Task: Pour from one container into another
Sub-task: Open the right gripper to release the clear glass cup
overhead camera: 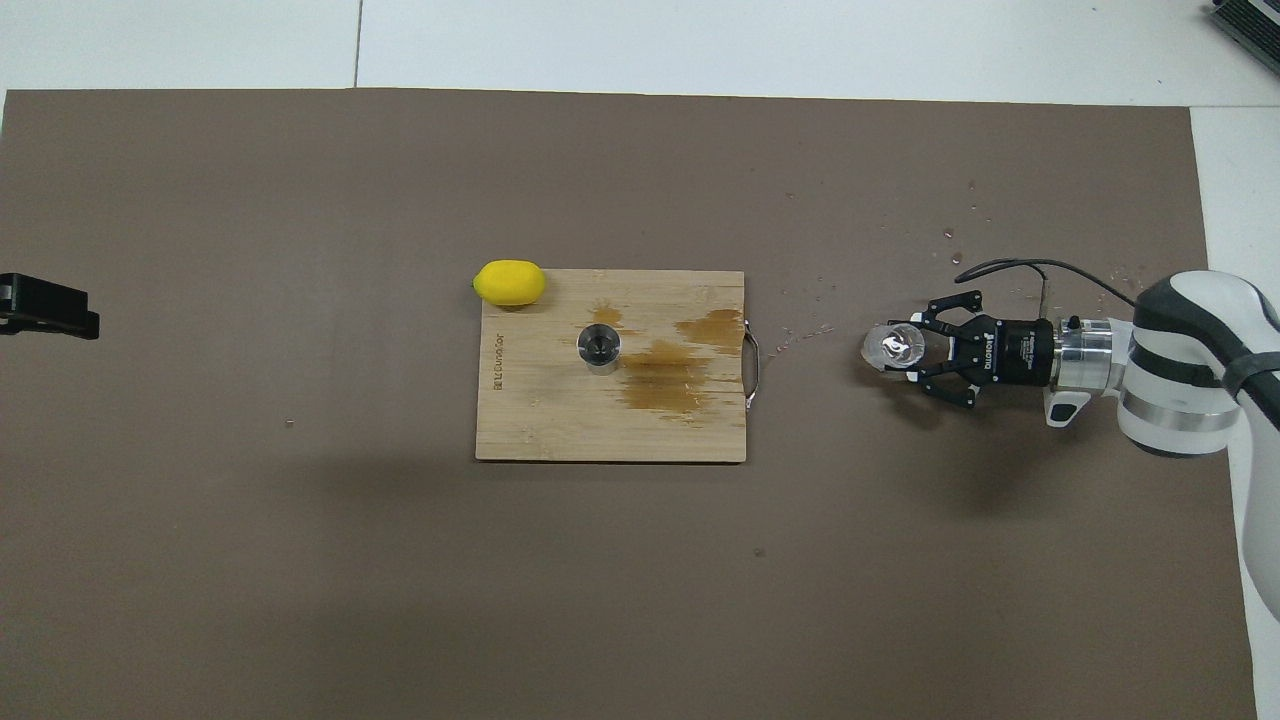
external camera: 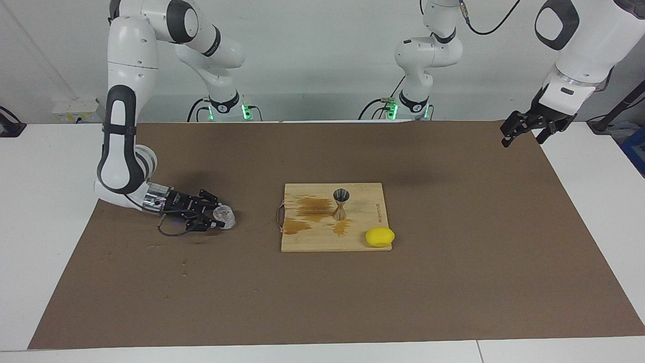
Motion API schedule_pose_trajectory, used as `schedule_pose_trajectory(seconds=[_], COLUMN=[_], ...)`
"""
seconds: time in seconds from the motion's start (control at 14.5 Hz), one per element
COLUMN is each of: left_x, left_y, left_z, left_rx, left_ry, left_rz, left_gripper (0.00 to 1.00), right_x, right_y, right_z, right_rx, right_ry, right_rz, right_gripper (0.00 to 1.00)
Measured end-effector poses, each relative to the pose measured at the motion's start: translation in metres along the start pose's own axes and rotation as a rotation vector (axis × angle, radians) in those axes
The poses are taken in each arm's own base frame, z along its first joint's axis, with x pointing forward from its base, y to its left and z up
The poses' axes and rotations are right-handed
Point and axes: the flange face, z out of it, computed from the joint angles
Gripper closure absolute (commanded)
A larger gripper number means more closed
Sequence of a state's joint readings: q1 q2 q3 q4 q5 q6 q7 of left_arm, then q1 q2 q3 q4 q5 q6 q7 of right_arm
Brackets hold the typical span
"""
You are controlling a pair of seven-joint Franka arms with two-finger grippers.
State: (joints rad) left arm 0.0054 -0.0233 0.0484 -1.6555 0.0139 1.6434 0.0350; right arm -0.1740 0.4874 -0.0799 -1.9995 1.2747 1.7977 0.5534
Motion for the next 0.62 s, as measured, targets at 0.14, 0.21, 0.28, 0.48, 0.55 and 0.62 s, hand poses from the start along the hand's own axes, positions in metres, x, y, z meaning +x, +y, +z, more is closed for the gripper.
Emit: schedule_pose_trajectory(seconds=[0.14,0.21,0.28,0.48,0.55,0.62], left_x=[0.0000,0.0000,0.0000,0.0000,0.0000,0.0000], left_y=[-0.0003,-0.0003,-0.0003,-0.0003,-0.0003,-0.0003], left_z=[0.0000,0.0000,0.0000,0.0000,0.0000,0.0000], left_rx=[0.000,0.000,0.000,0.000,0.000,0.000], left_ry=[0.000,0.000,0.000,0.000,0.000,0.000], left_rz=[0.000,-0.001,-0.001,-0.001,-0.001,-0.001], left_gripper=[0.00,0.00,0.00,0.00,0.00,0.00], right_x=[0.0013,0.0013,0.0013,0.0016,0.0017,0.0017], right_y=[-0.0004,-0.0004,-0.0004,-0.0005,-0.0006,-0.0007], right_z=[-0.0007,-0.0002,0.0004,0.0008,0.0008,0.0008], right_rx=[0.006,0.005,0.004,0.006,0.007,0.007], right_ry=[0.010,0.010,0.011,0.015,0.016,0.017], right_rz=[0.004,0.005,0.006,0.014,0.015,0.016], right_gripper=[0.80,0.47,0.23,0.09,0.08,0.06])
